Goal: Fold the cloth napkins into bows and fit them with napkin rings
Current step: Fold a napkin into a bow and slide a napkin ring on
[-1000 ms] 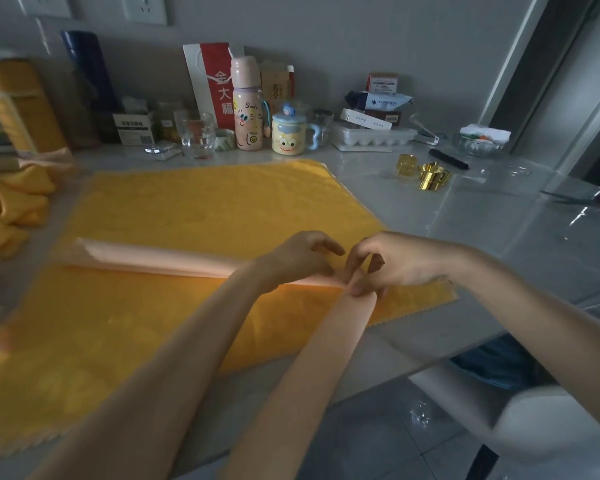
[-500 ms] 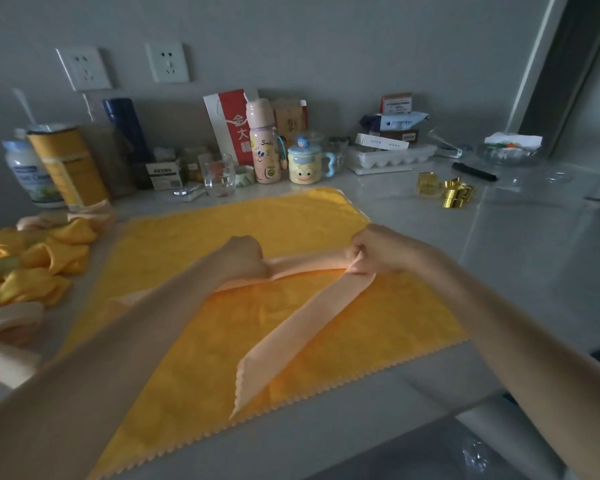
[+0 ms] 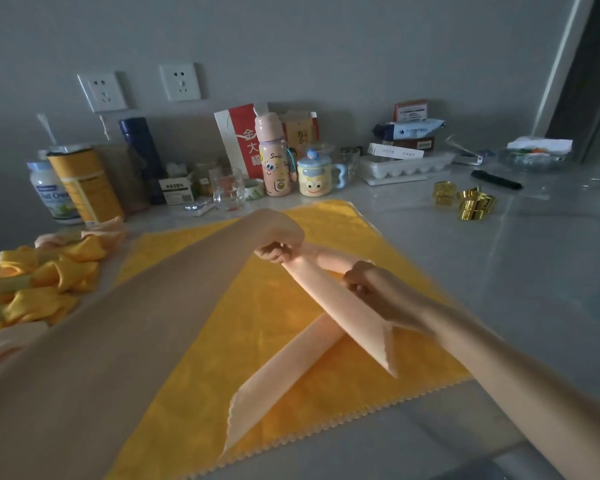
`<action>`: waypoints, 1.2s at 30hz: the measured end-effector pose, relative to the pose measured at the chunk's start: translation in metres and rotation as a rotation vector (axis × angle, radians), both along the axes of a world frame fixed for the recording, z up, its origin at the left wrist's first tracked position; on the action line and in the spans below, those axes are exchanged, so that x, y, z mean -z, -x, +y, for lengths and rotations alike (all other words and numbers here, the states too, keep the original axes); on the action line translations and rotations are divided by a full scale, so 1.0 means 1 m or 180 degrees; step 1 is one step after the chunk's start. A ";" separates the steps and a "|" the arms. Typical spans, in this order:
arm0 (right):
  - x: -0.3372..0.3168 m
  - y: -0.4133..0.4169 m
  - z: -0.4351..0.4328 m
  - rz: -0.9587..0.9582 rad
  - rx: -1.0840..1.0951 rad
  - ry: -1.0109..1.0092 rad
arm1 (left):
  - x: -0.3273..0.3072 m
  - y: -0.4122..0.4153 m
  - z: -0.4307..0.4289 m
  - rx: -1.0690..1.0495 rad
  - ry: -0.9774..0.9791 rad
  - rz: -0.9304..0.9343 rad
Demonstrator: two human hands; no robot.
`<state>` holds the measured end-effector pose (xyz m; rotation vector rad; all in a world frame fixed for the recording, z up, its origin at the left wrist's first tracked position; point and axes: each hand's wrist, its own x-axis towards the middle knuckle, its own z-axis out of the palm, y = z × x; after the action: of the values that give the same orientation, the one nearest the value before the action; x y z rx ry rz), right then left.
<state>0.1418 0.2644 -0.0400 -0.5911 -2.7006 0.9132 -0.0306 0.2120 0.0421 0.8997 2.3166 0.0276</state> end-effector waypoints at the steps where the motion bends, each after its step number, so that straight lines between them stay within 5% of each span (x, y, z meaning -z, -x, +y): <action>1: -0.002 -0.003 -0.002 0.0046 -0.0028 0.0244 | 0.003 -0.003 -0.002 -0.0032 -0.0043 -0.0094; 5: -0.009 -0.012 0.000 0.0381 0.0035 0.1060 | 0.014 -0.025 -0.019 -0.0269 -0.0457 -0.0241; 10: -0.007 -0.011 -0.007 0.0446 0.0088 0.0848 | 0.028 -0.061 -0.041 -0.0222 -0.1209 0.0188; 15: -0.014 -0.013 -0.011 0.0652 0.0215 0.1141 | 0.045 -0.086 -0.051 -0.0623 -0.1553 -0.0536; 20: -0.035 -0.028 -0.028 -0.0549 0.0101 0.0146 | 0.050 -0.079 -0.070 -0.0652 -0.1826 -0.1385; 23: -0.039 -0.038 -0.046 -0.1397 -0.0208 0.0134 | 0.052 -0.075 -0.083 -0.0151 -0.1540 -0.0625; 26: -0.038 -0.039 -0.050 -0.1456 0.0003 0.0065 | 0.062 -0.071 -0.085 0.0269 -0.1078 0.0570; 32: -0.027 -0.032 -0.034 -0.0655 0.0291 -0.0363 | 0.061 -0.072 -0.084 0.0521 -0.1491 0.0132; 36: -0.029 -0.025 -0.022 -0.1104 0.0212 -0.0049 | 0.065 -0.075 -0.079 0.0441 -0.1623 0.0021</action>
<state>0.1665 0.2422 -0.0112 -0.9055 -2.9630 0.8386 0.0445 0.1335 -0.0232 1.3048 2.2835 0.5781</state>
